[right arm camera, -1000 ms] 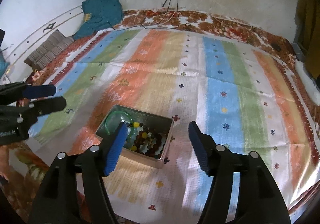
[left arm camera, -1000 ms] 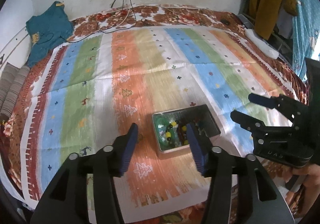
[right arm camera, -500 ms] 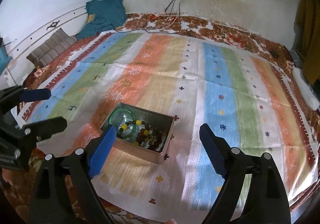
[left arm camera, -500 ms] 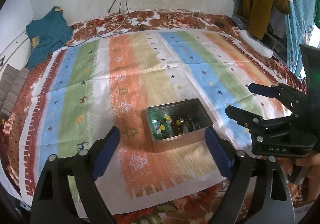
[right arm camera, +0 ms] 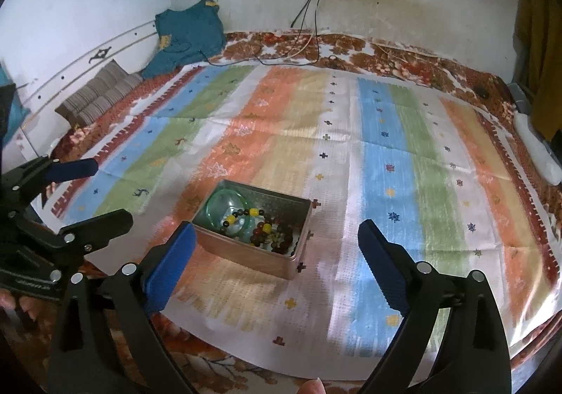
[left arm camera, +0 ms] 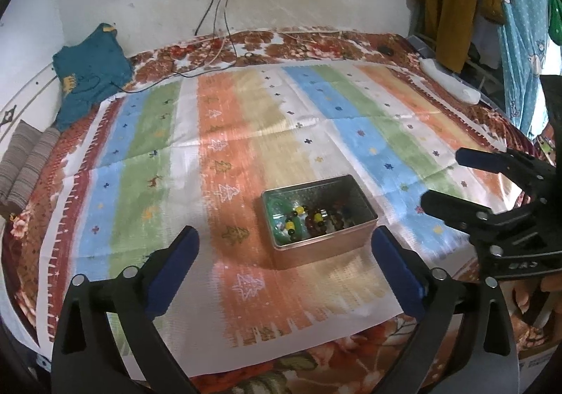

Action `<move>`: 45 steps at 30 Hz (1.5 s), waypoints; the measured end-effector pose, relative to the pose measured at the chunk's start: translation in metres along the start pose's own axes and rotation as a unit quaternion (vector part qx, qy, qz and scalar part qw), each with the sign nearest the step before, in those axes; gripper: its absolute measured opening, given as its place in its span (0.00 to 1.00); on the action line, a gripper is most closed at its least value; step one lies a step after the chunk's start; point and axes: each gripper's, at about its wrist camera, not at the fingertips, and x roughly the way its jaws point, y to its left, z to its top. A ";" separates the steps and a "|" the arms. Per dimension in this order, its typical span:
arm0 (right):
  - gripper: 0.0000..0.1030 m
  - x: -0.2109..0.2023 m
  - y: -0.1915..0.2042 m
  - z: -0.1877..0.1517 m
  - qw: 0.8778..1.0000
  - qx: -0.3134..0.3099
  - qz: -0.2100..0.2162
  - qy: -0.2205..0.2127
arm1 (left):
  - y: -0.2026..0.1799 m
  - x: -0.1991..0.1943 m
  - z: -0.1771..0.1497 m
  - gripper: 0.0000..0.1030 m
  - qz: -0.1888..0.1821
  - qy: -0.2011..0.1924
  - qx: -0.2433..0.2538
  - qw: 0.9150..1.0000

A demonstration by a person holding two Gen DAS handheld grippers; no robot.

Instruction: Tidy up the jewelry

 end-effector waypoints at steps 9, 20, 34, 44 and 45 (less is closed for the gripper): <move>0.94 -0.011 0.002 -0.007 1.000 0.001 0.000 -0.010 | -0.001 0.000 -0.004 0.94 0.022 0.003 0.005 1.000; 0.94 -0.020 0.005 -0.014 1.000 -0.009 -0.018 -0.021 | -0.005 -0.006 -0.008 0.94 0.033 -0.009 0.017 0.999; 0.94 -0.032 0.002 -0.022 0.999 0.006 -0.016 -0.043 | -0.004 -0.014 -0.010 0.94 0.014 -0.020 0.009 1.000; 0.94 -0.038 0.002 -0.025 0.998 0.007 -0.019 -0.059 | -0.005 -0.023 -0.012 0.94 0.002 -0.036 0.004 0.999; 0.94 -0.038 0.003 -0.025 0.998 0.006 -0.019 -0.060 | -0.005 -0.024 -0.012 0.94 -0.001 -0.037 0.003 0.999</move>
